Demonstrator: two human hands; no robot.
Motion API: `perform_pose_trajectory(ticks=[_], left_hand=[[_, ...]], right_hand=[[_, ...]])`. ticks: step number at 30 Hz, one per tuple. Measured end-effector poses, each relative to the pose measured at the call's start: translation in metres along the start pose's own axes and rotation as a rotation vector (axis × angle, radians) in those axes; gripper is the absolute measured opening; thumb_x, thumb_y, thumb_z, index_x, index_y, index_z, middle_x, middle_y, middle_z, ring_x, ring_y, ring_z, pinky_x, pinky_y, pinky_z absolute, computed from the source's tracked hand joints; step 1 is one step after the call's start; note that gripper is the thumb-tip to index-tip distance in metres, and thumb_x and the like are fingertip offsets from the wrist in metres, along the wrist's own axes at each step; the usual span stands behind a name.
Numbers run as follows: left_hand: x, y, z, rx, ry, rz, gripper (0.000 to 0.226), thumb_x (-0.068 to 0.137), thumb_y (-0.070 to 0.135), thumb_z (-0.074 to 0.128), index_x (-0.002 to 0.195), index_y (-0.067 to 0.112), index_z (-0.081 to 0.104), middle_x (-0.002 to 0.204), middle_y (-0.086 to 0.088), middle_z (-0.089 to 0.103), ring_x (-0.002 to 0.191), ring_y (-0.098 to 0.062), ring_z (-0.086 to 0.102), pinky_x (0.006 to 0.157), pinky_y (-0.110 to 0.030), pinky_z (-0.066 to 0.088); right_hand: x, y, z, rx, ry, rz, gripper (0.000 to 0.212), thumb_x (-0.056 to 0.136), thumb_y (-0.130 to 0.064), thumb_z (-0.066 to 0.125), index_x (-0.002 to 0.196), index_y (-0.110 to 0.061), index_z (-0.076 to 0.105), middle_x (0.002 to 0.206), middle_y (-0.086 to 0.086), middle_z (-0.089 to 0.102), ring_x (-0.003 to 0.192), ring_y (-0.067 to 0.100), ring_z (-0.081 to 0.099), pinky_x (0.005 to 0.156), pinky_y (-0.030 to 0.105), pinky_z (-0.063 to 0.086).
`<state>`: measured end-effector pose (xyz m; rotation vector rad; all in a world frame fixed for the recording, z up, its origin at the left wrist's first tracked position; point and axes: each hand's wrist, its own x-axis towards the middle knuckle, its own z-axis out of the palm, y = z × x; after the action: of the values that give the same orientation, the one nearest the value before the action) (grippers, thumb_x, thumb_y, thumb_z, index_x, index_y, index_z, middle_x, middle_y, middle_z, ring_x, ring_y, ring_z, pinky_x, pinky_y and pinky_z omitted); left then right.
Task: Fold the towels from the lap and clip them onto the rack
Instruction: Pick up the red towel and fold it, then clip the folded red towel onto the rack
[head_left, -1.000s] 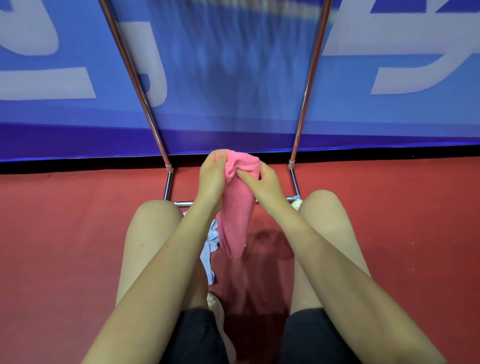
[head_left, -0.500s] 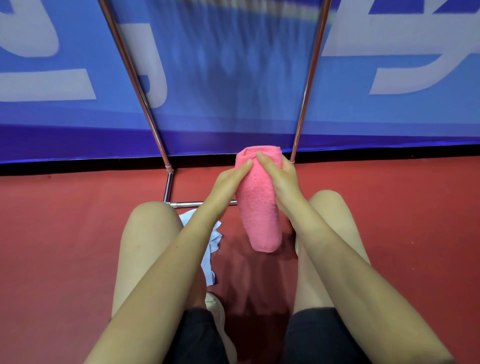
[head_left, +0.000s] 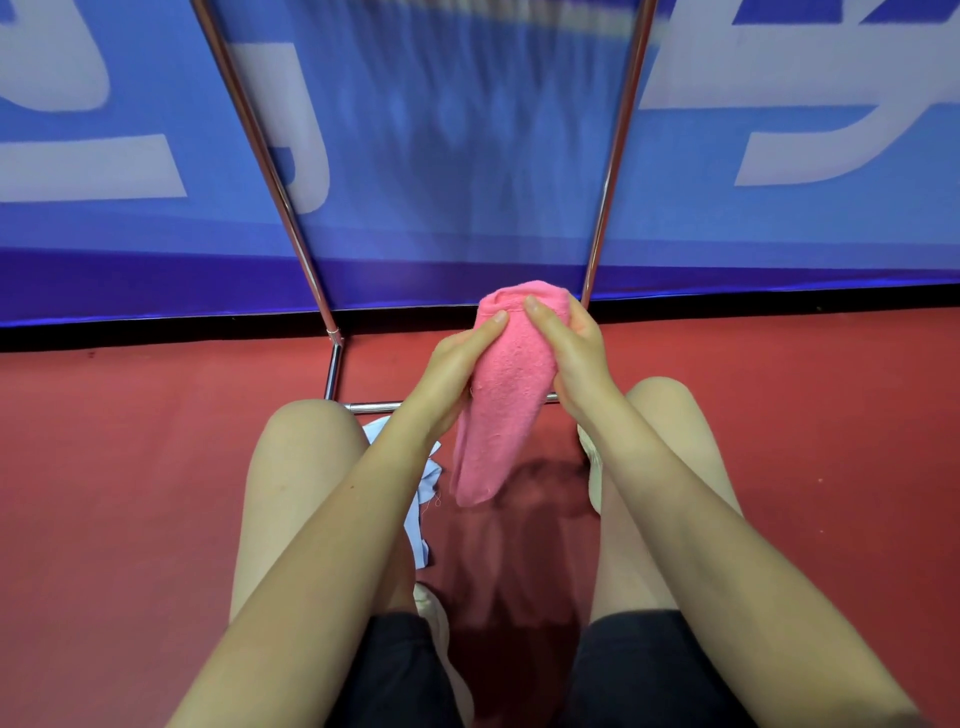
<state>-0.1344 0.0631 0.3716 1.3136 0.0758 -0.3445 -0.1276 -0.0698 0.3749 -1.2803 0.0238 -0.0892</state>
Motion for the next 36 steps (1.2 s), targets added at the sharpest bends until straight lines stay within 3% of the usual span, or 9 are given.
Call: perform_pose_trajectory(ticks=[2, 5, 9, 14, 20, 24, 27, 31, 36], left_hand=[[0.000, -0.001, 0.000, 0.012, 0.009, 0.044, 0.029, 0.093, 0.029, 0.059, 0.114, 0.011, 0.068, 0.107, -0.003, 0.073, 0.095, -0.012, 0.068, 0.076, -0.022, 0.053], [0.001, -0.001, 0.001, -0.014, 0.087, 0.215, 0.026, 0.093, 0.026, 0.059, 0.114, 0.013, 0.067, 0.111, -0.005, 0.071, 0.099, -0.013, 0.065, 0.086, -0.028, 0.052], [0.001, 0.016, 0.000, -0.167, 0.170, 0.331, 0.015, 0.098, 0.021, 0.051, 0.104, 0.019, 0.064, 0.096, 0.001, 0.070, 0.087, -0.011, 0.063, 0.081, -0.028, 0.052], [-0.003, 0.037, -0.004, -0.197, 0.219, 0.327, 0.018, 0.100, 0.024, 0.047, 0.109, 0.019, 0.062, 0.104, -0.006, 0.067, 0.094, -0.016, 0.062, 0.088, -0.035, 0.050], [0.002, 0.080, -0.021, -0.298, 0.333, 0.376, 0.023, 0.098, 0.021, 0.051, 0.118, 0.012, 0.060, 0.117, -0.011, 0.063, 0.106, -0.017, 0.059, 0.096, -0.035, 0.048], [0.012, 0.129, -0.035, -0.290, 0.490, 0.415, 0.021, 0.096, 0.012, 0.053, 0.116, 0.011, 0.058, 0.101, -0.002, 0.065, 0.089, -0.011, 0.061, 0.062, -0.019, 0.051], [0.020, 0.163, -0.040, -0.121, 0.649, 0.442, 0.029, 0.090, 0.005, 0.057, 0.117, 0.011, 0.052, 0.101, -0.003, 0.055, 0.094, -0.019, 0.053, 0.066, -0.021, 0.047], [0.036, 0.198, -0.039, 0.432, 0.685, 0.496, 0.040, 0.087, 0.010, 0.058, 0.127, 0.008, 0.054, 0.126, -0.014, 0.054, 0.120, -0.026, 0.050, 0.106, -0.036, 0.038], [0.050, 0.253, -0.009, 0.548, 0.398, 0.619, 0.024, 0.095, 0.007, 0.047, 0.114, 0.012, 0.062, 0.115, 0.000, 0.063, 0.106, -0.013, 0.056, 0.088, -0.017, 0.041]], right_hand=[[0.001, 0.001, -0.002, -0.033, -0.014, -0.004, 0.039, 0.081, -0.023, 0.068, 0.111, 0.001, 0.061, 0.113, 0.026, 0.064, 0.109, 0.040, 0.060, 0.096, 0.045, 0.048], [-0.004, 0.002, -0.002, -0.064, -0.011, 0.042, 0.017, 0.089, -0.019, 0.062, 0.104, -0.011, 0.063, 0.098, 0.005, 0.067, 0.090, 0.015, 0.064, 0.082, 0.027, 0.052], [-0.008, 0.013, -0.002, -0.250, -0.111, 0.098, 0.023, 0.092, -0.013, 0.058, 0.113, -0.006, 0.058, 0.094, -0.004, 0.064, 0.076, -0.006, 0.061, 0.071, 0.012, 0.048], [-0.022, 0.035, -0.001, -0.422, -0.253, 0.221, 0.020, 0.088, -0.012, 0.063, 0.108, -0.013, 0.060, 0.107, 0.004, 0.065, 0.085, 0.003, 0.060, 0.077, 0.013, 0.050], [-0.004, -0.015, 0.007, -0.202, -0.199, 0.236, 0.025, 0.075, -0.020, 0.066, 0.099, -0.017, 0.067, 0.096, -0.002, 0.071, 0.090, 0.011, 0.063, 0.086, 0.027, 0.050], [0.029, -0.087, 0.023, -0.431, -0.212, 0.024, 0.013, 0.081, -0.025, 0.069, 0.087, -0.015, 0.063, 0.083, 0.000, 0.062, 0.079, 0.010, 0.055, 0.078, 0.032, 0.044], [0.060, -0.141, 0.041, -0.557, -0.238, -0.076, 0.022, 0.072, -0.036, 0.071, 0.082, -0.019, 0.062, 0.081, -0.002, 0.062, 0.077, 0.010, 0.055, 0.077, 0.032, 0.045], [0.106, -0.206, 0.071, -0.602, -0.344, -0.154, 0.005, 0.084, -0.014, 0.067, 0.088, -0.017, 0.066, 0.088, 0.002, 0.067, 0.081, 0.011, 0.058, 0.081, 0.031, 0.046], [0.152, -0.287, 0.106, -0.788, -0.373, -0.208, 0.021, 0.085, -0.013, 0.061, 0.100, 0.001, 0.069, 0.091, 0.011, 0.066, 0.084, 0.015, 0.055, 0.083, 0.035, 0.045]])
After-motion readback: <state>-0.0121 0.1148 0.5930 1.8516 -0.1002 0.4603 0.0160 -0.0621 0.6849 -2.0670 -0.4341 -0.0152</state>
